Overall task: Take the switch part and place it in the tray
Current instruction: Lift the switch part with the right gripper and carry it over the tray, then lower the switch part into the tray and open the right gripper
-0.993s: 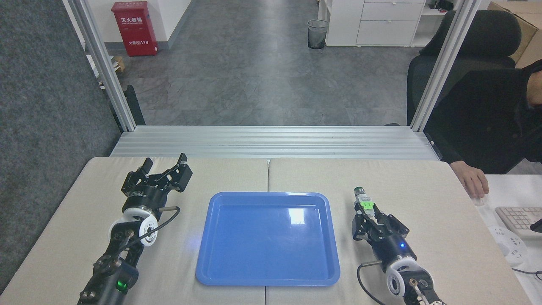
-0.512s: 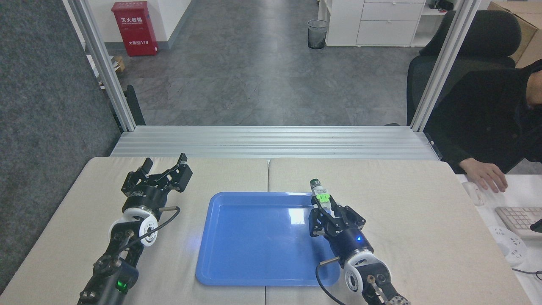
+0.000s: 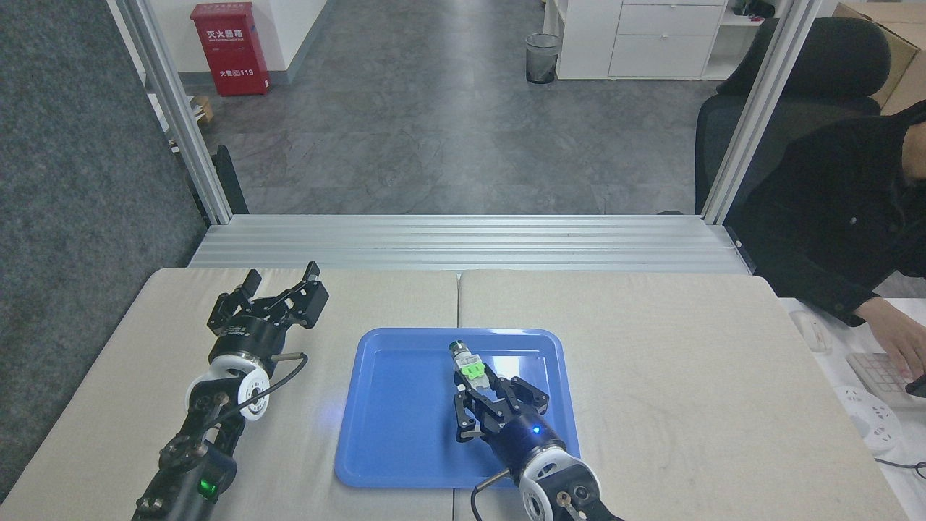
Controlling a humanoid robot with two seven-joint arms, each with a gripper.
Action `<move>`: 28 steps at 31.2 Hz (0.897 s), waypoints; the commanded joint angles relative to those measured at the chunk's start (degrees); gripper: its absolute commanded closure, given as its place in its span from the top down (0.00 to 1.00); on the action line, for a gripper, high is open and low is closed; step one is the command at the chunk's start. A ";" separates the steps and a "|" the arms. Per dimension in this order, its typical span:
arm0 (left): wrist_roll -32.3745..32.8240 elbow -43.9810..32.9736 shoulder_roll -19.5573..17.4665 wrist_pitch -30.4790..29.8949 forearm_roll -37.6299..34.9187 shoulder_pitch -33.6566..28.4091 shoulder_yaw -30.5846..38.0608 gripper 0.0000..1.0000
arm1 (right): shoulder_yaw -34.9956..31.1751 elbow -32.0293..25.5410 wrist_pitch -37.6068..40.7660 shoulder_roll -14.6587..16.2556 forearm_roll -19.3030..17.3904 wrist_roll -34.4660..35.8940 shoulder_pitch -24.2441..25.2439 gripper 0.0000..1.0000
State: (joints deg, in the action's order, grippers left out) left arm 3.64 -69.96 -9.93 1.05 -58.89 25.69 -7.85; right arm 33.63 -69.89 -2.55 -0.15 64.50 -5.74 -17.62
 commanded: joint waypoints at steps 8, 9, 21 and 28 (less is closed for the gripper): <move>-0.04 0.00 0.00 0.01 0.00 -0.02 -0.06 1.00 | 8.74 9.68 -3.42 -4.77 3.97 -0.85 -0.40 0.00; -0.04 0.00 0.00 0.01 0.00 -0.02 0.02 1.00 | 8.74 9.69 -3.51 -4.77 3.97 -0.85 -0.40 0.00; -0.04 0.00 0.00 0.01 0.00 -0.02 0.02 1.00 | 1.98 8.72 -3.34 -5.91 2.12 0.29 -0.92 1.00; -0.04 0.00 0.00 0.01 0.00 0.06 0.02 1.00 | -9.70 6.70 -2.37 -6.36 -2.18 3.11 -5.66 1.00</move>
State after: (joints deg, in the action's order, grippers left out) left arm 3.64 -69.96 -9.93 1.05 -58.89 25.68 -7.85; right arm 36.00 -63.08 -5.84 -4.73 65.72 -3.75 -19.71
